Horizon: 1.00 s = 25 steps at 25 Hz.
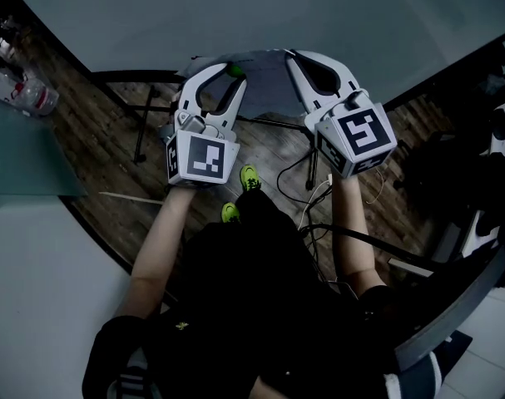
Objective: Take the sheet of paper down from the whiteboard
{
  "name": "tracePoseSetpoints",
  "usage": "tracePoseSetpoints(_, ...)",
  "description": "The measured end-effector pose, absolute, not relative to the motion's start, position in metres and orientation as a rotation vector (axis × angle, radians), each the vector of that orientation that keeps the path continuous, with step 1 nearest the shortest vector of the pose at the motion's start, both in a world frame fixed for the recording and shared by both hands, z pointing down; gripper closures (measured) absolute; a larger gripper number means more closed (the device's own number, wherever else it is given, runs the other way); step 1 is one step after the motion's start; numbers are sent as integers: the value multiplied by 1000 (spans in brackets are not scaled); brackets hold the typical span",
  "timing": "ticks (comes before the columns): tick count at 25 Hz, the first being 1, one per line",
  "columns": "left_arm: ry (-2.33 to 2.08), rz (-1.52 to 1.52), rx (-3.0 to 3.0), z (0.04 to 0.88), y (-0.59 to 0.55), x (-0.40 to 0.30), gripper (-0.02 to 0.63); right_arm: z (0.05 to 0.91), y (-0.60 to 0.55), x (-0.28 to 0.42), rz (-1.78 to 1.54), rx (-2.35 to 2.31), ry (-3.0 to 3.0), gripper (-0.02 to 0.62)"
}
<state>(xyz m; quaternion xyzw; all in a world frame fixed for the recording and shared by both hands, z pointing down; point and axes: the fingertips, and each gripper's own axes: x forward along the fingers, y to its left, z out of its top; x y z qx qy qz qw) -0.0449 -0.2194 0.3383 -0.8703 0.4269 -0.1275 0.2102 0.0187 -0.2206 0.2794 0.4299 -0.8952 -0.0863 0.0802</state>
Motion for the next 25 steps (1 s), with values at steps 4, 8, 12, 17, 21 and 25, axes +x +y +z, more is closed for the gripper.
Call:
tracePoseSetpoints(4,1191,-359,-2440,344,-210,-43,472,286,-209,20,-187,1258,-2712,600)
tracePoseSetpoints(8,1192,-368,-2459,351,-205,-38,472,295,-201,22,-152,1237,-2724,600)
tracePoseSetpoints(12,1203,-375,-2471,358,-201,-35,472,302,-193,25,-106,1202,-2745,600)
tracePoseSetpoints(17,1220,-388,-2462,362,-193,-25,472,310,-179,36,-79,1180,-2762,599)
tracePoseSetpoints(21,1228,-394,-2446,359,-180,-13,472,311,-164,47,-74,1157,-2781,600)
tracePoseSetpoints(25,1238,-400,-2433,354,-163,3,472,308,-147,63,-61,1138,-2804,599)
